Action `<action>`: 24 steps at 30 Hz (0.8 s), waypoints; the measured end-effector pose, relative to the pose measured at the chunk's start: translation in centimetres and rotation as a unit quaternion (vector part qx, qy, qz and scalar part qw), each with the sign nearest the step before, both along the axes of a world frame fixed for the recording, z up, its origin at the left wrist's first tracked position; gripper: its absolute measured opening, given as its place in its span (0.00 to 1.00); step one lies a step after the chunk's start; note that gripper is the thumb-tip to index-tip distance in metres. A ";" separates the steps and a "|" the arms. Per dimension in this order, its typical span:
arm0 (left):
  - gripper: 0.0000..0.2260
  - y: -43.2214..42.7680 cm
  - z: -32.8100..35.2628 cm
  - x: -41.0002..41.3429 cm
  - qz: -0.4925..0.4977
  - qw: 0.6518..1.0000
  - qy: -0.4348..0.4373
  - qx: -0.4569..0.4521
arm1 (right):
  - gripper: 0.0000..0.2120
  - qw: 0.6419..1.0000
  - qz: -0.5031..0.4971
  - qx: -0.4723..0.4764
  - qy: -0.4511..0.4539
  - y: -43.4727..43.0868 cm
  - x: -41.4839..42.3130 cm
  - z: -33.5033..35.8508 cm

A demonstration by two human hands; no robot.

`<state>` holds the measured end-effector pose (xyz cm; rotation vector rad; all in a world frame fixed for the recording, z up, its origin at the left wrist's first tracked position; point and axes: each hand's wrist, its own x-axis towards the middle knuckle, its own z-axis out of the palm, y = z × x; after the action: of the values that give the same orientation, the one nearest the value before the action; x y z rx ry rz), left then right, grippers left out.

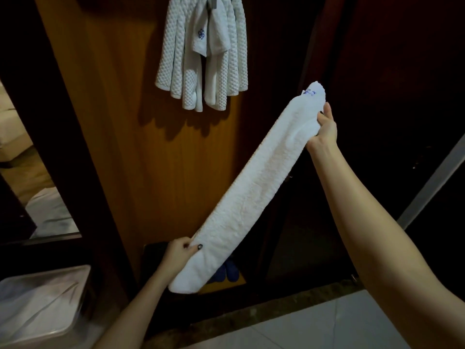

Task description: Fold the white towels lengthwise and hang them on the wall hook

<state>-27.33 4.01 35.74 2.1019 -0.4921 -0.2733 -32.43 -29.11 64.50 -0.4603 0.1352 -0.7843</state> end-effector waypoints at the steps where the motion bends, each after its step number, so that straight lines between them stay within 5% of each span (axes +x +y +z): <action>1: 0.11 0.9 0.5 0.8 -0.003 1.000 0.014 -0.019 | 0.14 1.000 -0.002 -0.003 0.000 -0.1 -0.1 0.0; 11: 0.08 7.2 13.9 10.3 -0.013 0.995 -0.064 -0.077 | 0.11 0.999 -0.034 0.003 -0.016 -1.1 0.6 3.8; 15: 0.07 7.9 19.3 13.3 -0.006 0.991 -0.094 -0.092 | 0.17 0.999 -0.044 -0.018 -0.003 -1.2 1.3 5.1; 24: 0.05 9.5 31.5 18.7 0.039 0.981 -0.170 -0.090 | 0.33 0.938 -0.073 -0.316 0.119 -3.3 4.7 10.2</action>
<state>-8.67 13.47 67.23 1.9912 -0.6087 0.1751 -27.73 -32.37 74.74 -1.1693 0.1423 -0.9102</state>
